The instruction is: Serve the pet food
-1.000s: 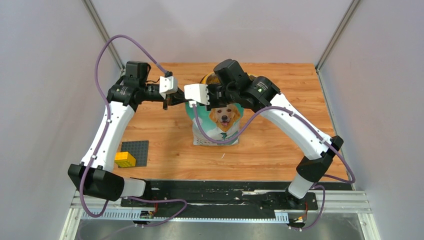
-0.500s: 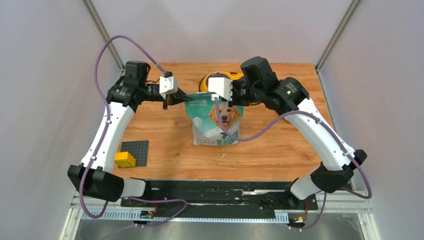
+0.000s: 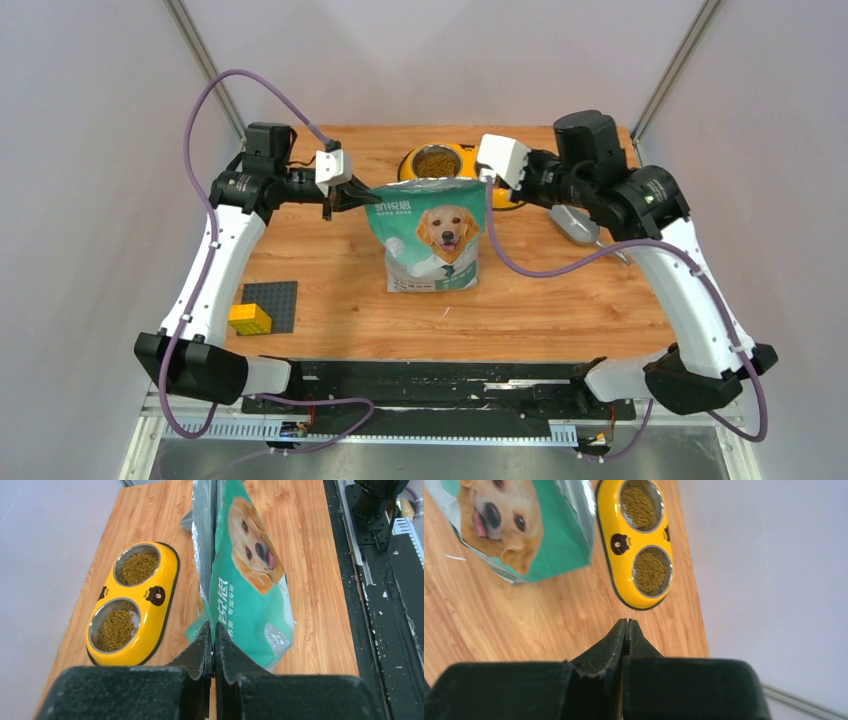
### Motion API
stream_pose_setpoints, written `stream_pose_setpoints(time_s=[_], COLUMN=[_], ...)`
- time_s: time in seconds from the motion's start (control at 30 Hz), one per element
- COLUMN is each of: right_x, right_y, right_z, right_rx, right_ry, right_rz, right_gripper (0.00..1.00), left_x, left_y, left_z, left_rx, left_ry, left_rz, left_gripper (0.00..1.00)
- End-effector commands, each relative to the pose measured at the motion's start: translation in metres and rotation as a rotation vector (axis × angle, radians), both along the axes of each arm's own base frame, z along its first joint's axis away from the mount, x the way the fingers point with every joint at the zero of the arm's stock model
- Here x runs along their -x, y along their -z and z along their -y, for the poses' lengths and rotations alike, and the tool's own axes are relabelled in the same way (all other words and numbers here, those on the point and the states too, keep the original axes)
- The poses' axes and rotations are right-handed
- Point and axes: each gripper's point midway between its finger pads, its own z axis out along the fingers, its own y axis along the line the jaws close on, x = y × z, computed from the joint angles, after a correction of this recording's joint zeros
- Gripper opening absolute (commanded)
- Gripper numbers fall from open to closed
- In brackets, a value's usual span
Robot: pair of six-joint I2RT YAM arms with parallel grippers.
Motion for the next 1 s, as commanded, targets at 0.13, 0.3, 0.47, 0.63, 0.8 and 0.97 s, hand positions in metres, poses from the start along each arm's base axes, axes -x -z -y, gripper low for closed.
stream_pose_setpoints(time_s=[0.13,0.3,0.47,0.63,0.8,0.97], right_x=[0.003,0.023,0.031,0.020,-0.004,-0.011], right_y=[-0.051,-0.062,-0.053,-0.046,-0.032,-0.002], right_z=[0.000,-0.056,-0.111,-0.156,-0.183,-0.194], right_rx=[-0.171,-0.344,-0.380,-0.361,-0.300,-0.201], right_ry=[0.002,-0.221,-0.396,-0.440,-0.373,-0.359], right_rz=[0.172,0.078,0.015,0.000,-0.045,-0.104], right_gripper=[0.11,0.72,0.84,0.79,0.63,0.49], left_x=[0.008,0.012,0.010,0.004,-0.003,-0.006], left_y=[-0.031,-0.038,-0.034,-0.021,-0.015,-0.013], left_z=[-0.005,-0.004,-0.003,-0.003,-0.003,-0.003], left_rx=[0.052,0.088,0.095,0.067,0.054,0.049], left_ry=[-0.037,-0.043,-0.039,-0.039,-0.046,-0.048], left_rz=[0.031,0.066,0.042,-0.006,-0.030,-0.030], left_gripper=[0.48,0.58,0.57,0.53,0.46,0.38])
